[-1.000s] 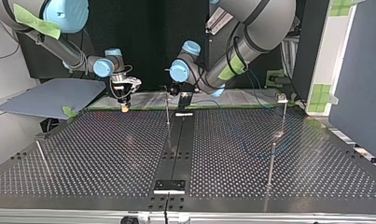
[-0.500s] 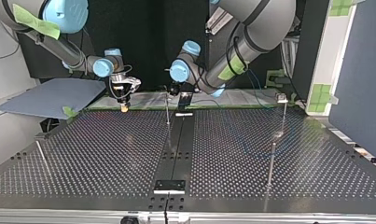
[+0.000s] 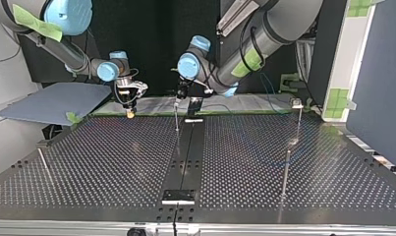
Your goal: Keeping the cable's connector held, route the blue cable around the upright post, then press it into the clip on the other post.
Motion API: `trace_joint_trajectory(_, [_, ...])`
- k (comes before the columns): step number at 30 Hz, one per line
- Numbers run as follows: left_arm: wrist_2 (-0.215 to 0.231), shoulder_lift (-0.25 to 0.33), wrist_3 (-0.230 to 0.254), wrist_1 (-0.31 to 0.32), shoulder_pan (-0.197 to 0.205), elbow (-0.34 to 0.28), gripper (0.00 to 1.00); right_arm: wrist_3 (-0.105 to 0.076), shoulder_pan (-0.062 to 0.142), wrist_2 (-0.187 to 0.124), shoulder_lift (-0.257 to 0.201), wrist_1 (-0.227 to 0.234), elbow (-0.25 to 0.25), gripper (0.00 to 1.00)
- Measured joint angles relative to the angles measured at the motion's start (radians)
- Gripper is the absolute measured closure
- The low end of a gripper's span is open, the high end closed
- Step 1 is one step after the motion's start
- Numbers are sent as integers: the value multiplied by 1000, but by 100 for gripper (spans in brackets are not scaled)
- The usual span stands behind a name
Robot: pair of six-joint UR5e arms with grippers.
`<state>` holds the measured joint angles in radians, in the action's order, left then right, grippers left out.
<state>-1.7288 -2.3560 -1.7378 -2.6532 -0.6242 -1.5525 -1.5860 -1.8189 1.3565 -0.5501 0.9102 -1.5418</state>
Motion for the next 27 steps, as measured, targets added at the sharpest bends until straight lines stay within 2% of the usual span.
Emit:
trace_joint_trajectory(15, [-119,155,-146,155,7,-155,0,0,1,-1,0,0,-1,100])
trace_joint_trajectory(20, [-128,201,-159,201,8,-201,0,0,1,-2,0,-1,-1,100])
trace_joint_trajectory(27, [-130,275,-152,275,6,-275,0,-3,1,-1,0,-1,-1,100])
